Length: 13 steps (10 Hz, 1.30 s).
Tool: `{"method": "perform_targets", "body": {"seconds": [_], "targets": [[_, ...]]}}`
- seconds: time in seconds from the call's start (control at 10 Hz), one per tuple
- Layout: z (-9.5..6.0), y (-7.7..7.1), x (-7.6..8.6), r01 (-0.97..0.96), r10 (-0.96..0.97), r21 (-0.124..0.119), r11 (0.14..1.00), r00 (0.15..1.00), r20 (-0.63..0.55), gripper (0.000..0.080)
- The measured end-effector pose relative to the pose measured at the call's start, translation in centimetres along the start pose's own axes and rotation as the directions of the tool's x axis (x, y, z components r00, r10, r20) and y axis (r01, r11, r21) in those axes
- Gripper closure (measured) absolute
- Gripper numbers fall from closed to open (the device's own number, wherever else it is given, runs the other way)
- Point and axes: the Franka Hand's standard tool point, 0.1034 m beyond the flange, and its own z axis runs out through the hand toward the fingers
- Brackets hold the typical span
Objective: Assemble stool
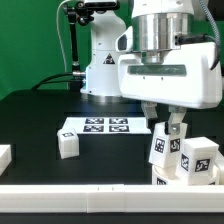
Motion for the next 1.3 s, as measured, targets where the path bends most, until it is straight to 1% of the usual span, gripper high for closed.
{"method": "perform_targets", "body": {"seconds": [0.2, 0.3, 0.4, 0.7, 0.8, 0.9, 1.1, 1.2, 1.3], "targets": [[0.05, 0.01, -0.06, -0.160, 0.160, 0.005, 0.987, 0.987, 0.007, 0.0462], [0.09, 0.09, -0.02, -0.274, 0.273, 0.014, 0.962, 0.962, 0.024, 0.0462], [0.14, 0.04, -0.15, -0.358, 0.357, 0.017, 0.934, 0.933, 0.035, 0.0462], [0.22, -0.06, -0.39, -0.652, 0.648, 0.035, 0.758, 0.758, 0.075, 0.0462], [0.23, -0.05, -0.50, -0.757, 0.752, 0.045, 0.651, 0.652, 0.093, 0.0462], [0.25, -0.04, -0.74, -0.809, 0.804, 0.028, 0.587, 0.587, 0.097, 0.0462], [0.30, -0.04, -0.73, -0.878, 0.873, 0.017, 0.479, 0.478, 0.099, 0.0462], [0.31, -0.03, -0.73, -0.888, 0.883, 0.015, 0.459, 0.458, 0.099, 0.0462], [0.31, -0.04, -0.75, -0.917, 0.912, 0.008, 0.399, 0.398, 0.101, 0.0462]]}}
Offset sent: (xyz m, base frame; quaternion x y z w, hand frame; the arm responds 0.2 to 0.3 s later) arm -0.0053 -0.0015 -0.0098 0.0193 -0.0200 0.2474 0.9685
